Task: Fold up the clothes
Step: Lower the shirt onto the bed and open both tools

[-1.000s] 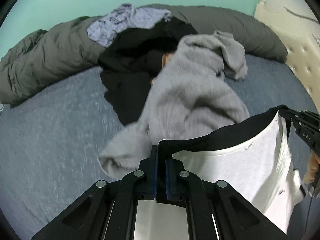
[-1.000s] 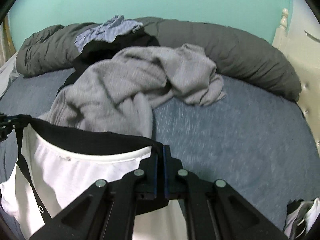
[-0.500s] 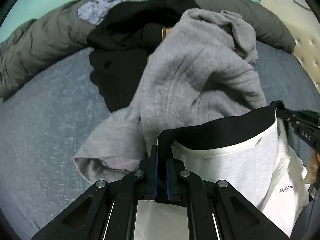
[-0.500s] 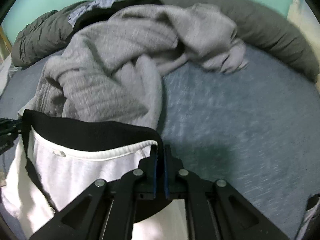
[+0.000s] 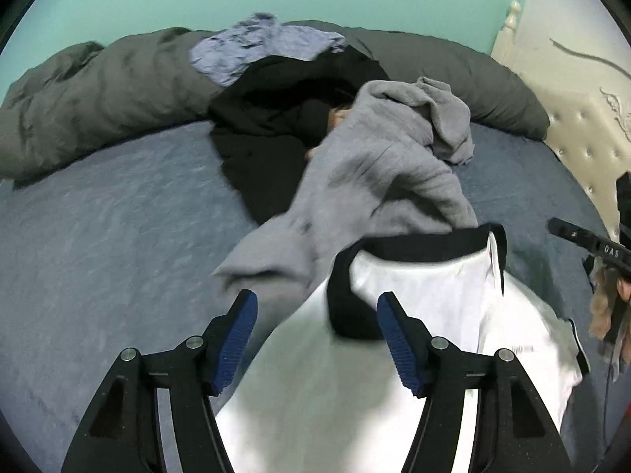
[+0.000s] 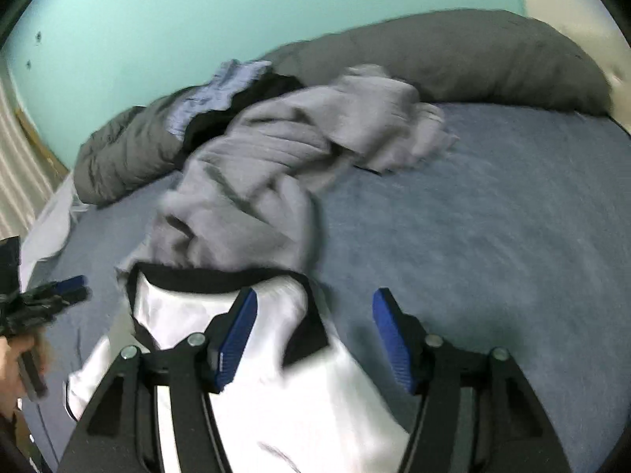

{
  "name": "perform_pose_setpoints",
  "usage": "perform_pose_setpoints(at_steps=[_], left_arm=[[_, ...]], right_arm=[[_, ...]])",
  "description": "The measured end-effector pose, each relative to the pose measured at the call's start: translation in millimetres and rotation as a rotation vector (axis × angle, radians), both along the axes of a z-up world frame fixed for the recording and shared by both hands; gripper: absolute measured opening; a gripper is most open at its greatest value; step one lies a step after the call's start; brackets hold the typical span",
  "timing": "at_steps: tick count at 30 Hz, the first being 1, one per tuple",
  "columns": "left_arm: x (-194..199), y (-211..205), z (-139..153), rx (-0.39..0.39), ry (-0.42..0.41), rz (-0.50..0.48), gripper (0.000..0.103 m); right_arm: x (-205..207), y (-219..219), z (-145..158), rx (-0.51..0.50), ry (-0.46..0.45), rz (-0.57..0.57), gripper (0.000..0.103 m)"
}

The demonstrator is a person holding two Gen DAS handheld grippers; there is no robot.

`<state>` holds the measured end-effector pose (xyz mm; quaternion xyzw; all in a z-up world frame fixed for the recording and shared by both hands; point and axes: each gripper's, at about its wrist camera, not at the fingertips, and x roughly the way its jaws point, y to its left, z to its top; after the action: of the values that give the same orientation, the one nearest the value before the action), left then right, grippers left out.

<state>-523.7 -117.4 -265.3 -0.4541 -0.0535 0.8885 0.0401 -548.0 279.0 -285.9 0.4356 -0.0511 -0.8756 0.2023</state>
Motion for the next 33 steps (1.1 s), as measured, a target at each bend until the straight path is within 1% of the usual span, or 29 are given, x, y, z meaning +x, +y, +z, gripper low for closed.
perform_pose_setpoints(at_steps=[2, 5, 8, 13, 18, 19, 20, 22, 24, 25, 26, 27, 29, 30, 31, 32, 33], left_arm=[[22, -21, -4, 0.009, -0.014, 0.029, 0.068], [56, -54, -15, 0.034, -0.039, 0.079, 0.068], [91, -82, -28, 0.062, -0.065, 0.124, 0.068], [139, -114, -57, 0.112, -0.111, 0.196, 0.068], [166, -128, -79, 0.184, -0.129, 0.249, 0.068], [170, -130, -83, 0.199, -0.132, 0.259, 0.068], [174, -132, -86, 0.216, -0.132, 0.267, 0.068], [177, -134, -89, 0.238, -0.128, 0.275, 0.068], [177, -135, -91, 0.252, -0.126, 0.281, 0.068], [177, -135, -92, 0.256, -0.127, 0.282, 0.066], [177, -135, -92, 0.260, -0.128, 0.283, 0.061], [176, -134, -92, 0.264, -0.128, 0.284, 0.057], [175, -133, -91, 0.252, -0.131, 0.280, 0.042], [174, -133, -92, 0.245, -0.134, 0.277, 0.038], [174, -132, -92, 0.240, -0.137, 0.274, 0.028], [174, -132, -93, 0.235, -0.141, 0.271, 0.019], [174, -132, -94, 0.231, -0.144, 0.268, 0.018]], right_arm=[[17, 35, -9, 0.002, -0.039, -0.044, 0.062], [47, 82, -20, -0.051, -0.072, -0.110, 0.062], [80, 119, -35, -0.053, -0.111, -0.151, 0.062], [112, 141, -58, -0.076, -0.171, -0.172, 0.062], [125, 144, -79, -0.160, -0.219, -0.204, 0.061], [125, 144, -83, -0.177, -0.224, -0.214, 0.057], [125, 146, -84, -0.198, -0.226, -0.222, 0.050], [124, 148, -88, -0.229, -0.229, -0.234, 0.046], [119, 144, -92, -0.238, -0.240, -0.239, 0.042], [117, 142, -94, -0.240, -0.246, -0.239, 0.037], [115, 138, -96, -0.233, -0.248, -0.234, 0.031], [114, 137, -95, -0.226, -0.243, -0.234, 0.029], [113, 134, -94, -0.220, -0.223, -0.237, 0.015], [113, 133, -94, -0.212, -0.220, -0.240, 0.012], [113, 133, -93, -0.203, -0.216, -0.242, 0.009], [113, 132, -93, -0.193, -0.213, -0.244, 0.004], [114, 132, -91, -0.178, -0.203, -0.246, 0.003]])
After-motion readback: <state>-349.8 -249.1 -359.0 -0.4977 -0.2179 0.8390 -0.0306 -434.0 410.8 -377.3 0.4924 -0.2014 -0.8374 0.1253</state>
